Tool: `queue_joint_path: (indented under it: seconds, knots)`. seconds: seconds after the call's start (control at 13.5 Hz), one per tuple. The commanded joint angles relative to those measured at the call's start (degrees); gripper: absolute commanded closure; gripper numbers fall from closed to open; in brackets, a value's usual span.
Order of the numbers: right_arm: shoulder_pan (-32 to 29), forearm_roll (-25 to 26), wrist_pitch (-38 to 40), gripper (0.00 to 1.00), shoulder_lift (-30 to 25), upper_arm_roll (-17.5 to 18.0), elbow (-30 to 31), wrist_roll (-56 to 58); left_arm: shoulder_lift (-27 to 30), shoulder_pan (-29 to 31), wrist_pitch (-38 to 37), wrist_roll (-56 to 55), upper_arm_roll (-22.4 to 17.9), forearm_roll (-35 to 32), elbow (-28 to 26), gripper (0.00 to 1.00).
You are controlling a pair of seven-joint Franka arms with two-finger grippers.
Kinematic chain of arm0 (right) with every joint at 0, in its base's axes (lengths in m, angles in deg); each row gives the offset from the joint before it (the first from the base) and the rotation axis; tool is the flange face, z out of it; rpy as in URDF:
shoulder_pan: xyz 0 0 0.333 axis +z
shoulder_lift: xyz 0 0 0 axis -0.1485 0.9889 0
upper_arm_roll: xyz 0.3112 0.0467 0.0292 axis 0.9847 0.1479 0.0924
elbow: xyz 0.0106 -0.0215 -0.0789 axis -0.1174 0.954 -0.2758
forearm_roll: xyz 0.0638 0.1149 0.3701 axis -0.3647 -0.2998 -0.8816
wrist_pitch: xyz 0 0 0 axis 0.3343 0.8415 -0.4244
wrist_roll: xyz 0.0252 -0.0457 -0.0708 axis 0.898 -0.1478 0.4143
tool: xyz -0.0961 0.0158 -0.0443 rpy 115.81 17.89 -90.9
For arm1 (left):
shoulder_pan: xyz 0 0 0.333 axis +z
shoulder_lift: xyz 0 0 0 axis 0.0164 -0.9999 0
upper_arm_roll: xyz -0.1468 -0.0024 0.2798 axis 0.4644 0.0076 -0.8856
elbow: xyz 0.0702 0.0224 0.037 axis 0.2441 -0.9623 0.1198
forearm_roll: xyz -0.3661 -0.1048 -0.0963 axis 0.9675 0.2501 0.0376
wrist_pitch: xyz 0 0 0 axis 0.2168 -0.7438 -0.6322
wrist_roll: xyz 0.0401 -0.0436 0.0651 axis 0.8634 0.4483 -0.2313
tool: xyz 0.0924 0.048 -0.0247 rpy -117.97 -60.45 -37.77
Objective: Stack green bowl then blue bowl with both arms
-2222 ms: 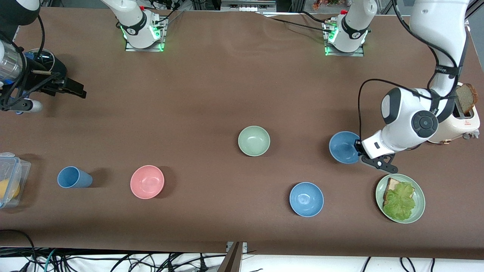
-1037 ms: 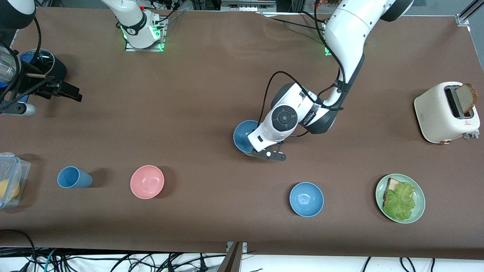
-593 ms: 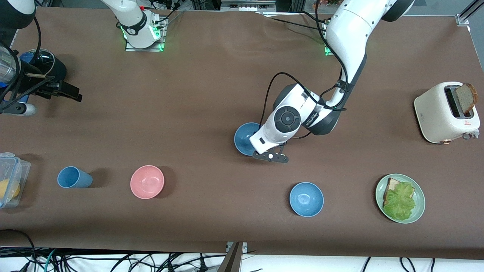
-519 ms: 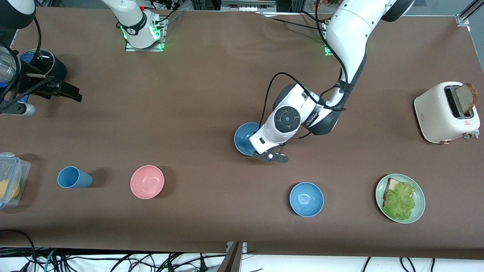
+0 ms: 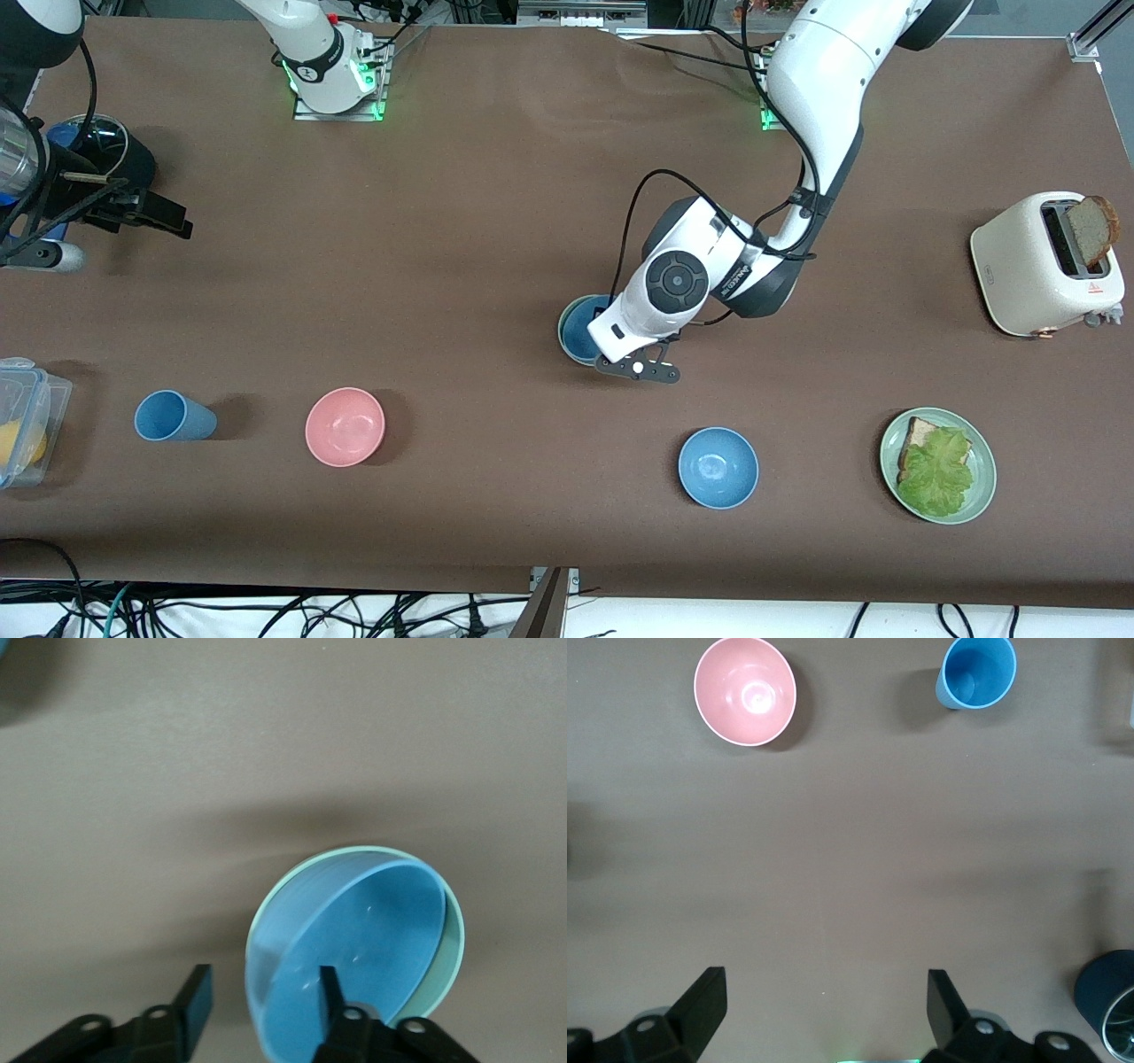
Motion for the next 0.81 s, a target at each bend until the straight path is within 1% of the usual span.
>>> queue_joint_path:
  seconds: [0.0, 0.3, 0.52, 0.59, 0.67, 0.74]
  knots:
    - [-0.4, 0.1, 0.5, 0.00, 0.4, 0.4, -1.2, 0.1, 5.5, 1.7, -7.0, 0.5, -0.7, 0.6, -0.1, 0.00]
    - [-0.4, 0.1, 0.6, 0.00, 0.4, 0.4, -1.2, 0.1, 14.6, 9.0, -14.8, 0.7, -1.4, 0.5, 0.0, 0.00]
    - [-0.4, 0.1, 0.5, 0.00, 0.4, 0.4, -1.2, 0.1, 21.4, 16.5, -21.5, 1.2, -1.3, 0.5, 0.0, 0.00]
    - [-0.4, 0.1, 0.6, 0.00, 0.4, 0.4, -1.2, 0.1, 23.0, 18.3, -23.4, 3.2, -1.3, 0.4, 0.1, 0.00]
    - [-0.4, 0.1, 0.7, 0.00, 0.4, 0.4, -1.2, 0.1, 23.9, 18.7, -25.8, 6.5, -1.9, -0.6, 0.3, 0.00]
    - [-0.4, 0.1, 0.7, 0.00, 0.4, 0.4, -1.2, 0.1, 25.3, 20.1, -28.3, 9.3, -2.9, -0.8, 0.7, 0.00]
